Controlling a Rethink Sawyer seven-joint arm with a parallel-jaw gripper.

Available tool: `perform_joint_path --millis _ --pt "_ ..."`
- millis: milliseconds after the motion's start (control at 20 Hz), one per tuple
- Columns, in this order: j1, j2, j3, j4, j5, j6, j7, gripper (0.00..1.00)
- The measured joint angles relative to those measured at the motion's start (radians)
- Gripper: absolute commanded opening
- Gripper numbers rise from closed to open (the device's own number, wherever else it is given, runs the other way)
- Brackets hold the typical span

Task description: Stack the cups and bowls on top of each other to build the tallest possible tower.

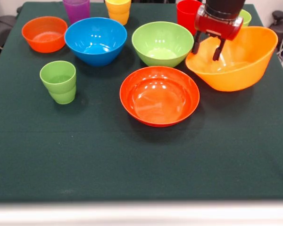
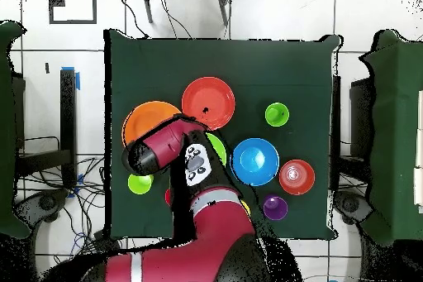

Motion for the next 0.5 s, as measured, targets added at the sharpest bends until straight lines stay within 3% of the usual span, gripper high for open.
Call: perform_joint_path --millis 250,500 --pt "-0.058 -0.09 0.05 0.048 0.064 0.065 0.0 1.0" --pt "-0.105 -0.164 0.085 0.062 0.086 0.121 0.0 1.0"
